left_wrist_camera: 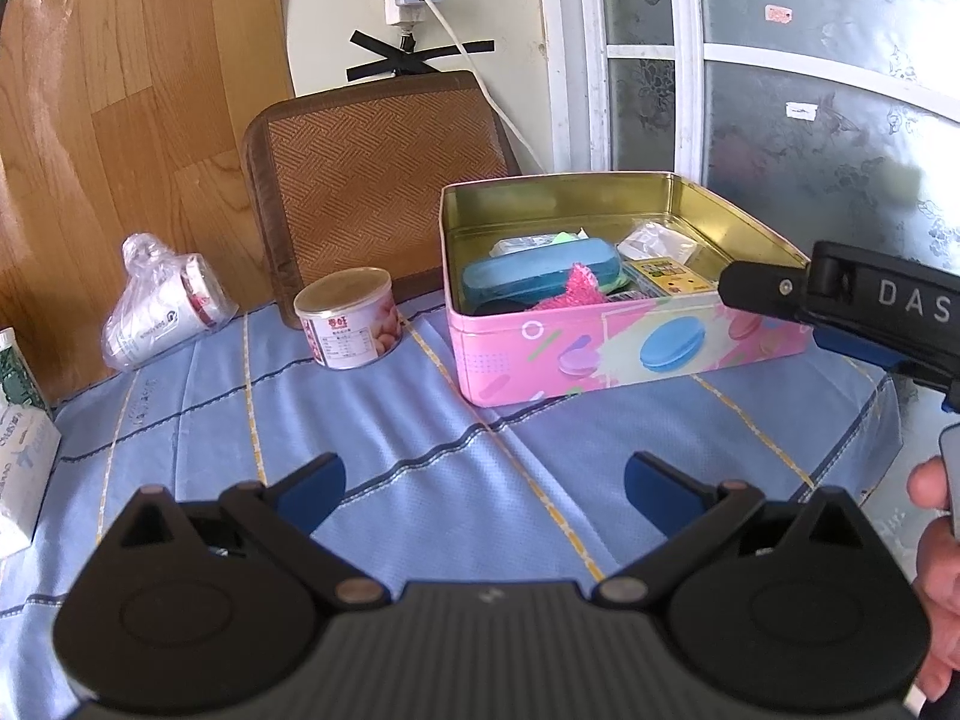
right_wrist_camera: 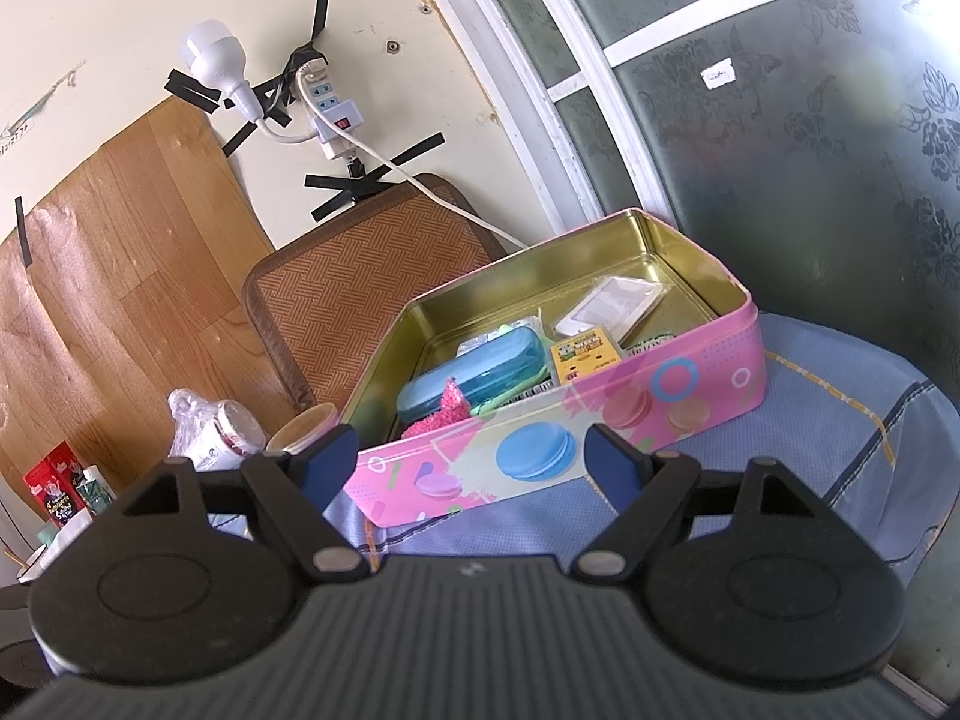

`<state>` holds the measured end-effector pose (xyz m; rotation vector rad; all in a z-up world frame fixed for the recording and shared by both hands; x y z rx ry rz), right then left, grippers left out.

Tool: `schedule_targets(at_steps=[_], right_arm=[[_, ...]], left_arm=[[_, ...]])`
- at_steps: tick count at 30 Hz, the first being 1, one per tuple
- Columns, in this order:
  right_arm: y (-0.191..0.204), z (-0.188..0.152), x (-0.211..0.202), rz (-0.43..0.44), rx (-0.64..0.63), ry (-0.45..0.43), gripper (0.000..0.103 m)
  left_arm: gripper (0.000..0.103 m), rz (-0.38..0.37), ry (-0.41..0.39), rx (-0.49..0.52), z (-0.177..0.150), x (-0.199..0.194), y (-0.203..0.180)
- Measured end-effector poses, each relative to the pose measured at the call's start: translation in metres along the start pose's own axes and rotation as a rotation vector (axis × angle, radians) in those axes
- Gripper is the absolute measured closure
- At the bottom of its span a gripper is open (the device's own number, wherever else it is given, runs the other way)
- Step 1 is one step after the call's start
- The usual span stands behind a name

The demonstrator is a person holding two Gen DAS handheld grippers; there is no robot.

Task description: Organize soft objects

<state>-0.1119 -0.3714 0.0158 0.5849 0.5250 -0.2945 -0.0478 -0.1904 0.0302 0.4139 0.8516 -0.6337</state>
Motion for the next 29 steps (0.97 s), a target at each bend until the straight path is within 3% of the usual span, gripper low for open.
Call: schedule_targets(at_steps=[21,29], right_arm=[[0.004,0.004,-0.001,-0.002,-0.018,-0.007,0.018],[0.003,0.006,-0.001,-0.007,-0.027,-0.011,0.018]], left_arm=[[0.0,-0.014,-0.01,-0.004,0.002,-0.003,-0.001],[0.0,-0.042,-0.067,0.029,0.001,-0.012,-0.008]])
Point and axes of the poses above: each gripper's, at about its wrist camera, not at the fingertips, and x roughly the way its jaws point, y to its left, z to its top, the point moved 5 cm from there along x, roughly the way its jaws point, and after that the axes turned 15 degrees about y, right-handed, at the moved point
